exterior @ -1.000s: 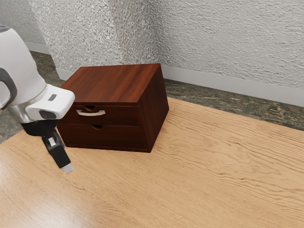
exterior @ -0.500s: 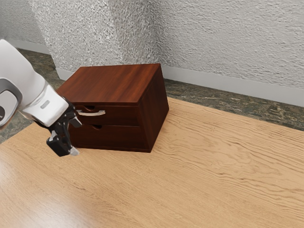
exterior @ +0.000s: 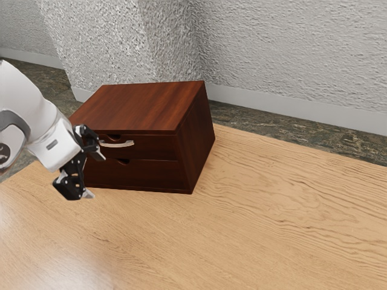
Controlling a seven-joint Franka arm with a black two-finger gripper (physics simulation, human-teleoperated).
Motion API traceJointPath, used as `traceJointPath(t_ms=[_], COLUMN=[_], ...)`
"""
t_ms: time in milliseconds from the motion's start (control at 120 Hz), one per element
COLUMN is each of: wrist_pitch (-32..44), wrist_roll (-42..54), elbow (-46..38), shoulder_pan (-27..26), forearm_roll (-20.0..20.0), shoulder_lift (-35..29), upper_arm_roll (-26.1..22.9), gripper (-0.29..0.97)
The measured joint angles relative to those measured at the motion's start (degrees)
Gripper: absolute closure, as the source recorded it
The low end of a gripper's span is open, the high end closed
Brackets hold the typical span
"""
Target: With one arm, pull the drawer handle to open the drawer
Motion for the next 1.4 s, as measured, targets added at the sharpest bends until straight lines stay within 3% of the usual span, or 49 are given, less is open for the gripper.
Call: traceJointPath(t_ms=[433, 1400], wrist_pitch=[7.75, 14.8], wrist_roll=[-1.2, -2.15], elbow=[6.94, 8.42], shoulder_pan=[-0.58, -0.7], forearm_roll=[0.5, -0.53], shoulder_lift=[10.57, 16.54], upper_arm_roll=[3.73, 6.05], gripper=[0.0, 0.0])
